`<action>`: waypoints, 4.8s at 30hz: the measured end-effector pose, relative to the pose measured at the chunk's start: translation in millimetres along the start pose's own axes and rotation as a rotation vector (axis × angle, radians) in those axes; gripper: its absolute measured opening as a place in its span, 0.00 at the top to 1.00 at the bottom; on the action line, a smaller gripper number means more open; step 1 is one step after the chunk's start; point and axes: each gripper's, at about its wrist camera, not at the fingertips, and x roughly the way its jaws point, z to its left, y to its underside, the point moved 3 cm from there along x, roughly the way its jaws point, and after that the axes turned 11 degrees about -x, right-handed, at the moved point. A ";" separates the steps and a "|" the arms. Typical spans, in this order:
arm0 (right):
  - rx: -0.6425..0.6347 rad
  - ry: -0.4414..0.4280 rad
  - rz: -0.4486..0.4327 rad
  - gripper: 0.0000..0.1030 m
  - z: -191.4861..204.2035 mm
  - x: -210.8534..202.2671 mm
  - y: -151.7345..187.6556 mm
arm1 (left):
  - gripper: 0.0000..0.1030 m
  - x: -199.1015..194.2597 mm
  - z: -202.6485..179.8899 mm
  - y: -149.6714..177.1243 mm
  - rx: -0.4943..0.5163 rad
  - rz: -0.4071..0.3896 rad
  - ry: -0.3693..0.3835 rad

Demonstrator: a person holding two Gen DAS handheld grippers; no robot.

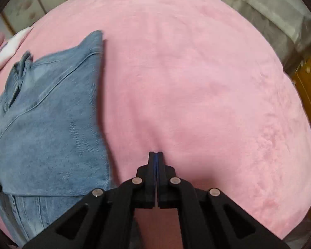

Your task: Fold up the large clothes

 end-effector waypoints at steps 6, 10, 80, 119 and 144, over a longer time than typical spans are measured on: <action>-0.105 -0.224 -0.175 1.00 61.4 -34.1 -28.7 | 0.88 -42.3 -45.7 12.6 0.119 -0.062 0.193; -0.252 -0.498 -0.108 1.00 143.1 -18.5 -41.1 | 0.87 -58.3 -87.8 11.4 0.187 -0.063 0.315; -0.160 -0.071 -0.013 0.34 160.7 -118.1 227.1 | 0.18 -45.4 190.5 166.1 0.261 0.026 0.071; -0.011 -0.287 -0.053 0.78 18.7 -81.0 283.6 | 0.18 43.5 262.2 140.3 0.213 0.121 0.058; 0.280 -0.540 -0.057 0.87 80.5 -188.3 170.7 | 0.90 -35.7 257.8 103.3 -0.180 0.237 0.469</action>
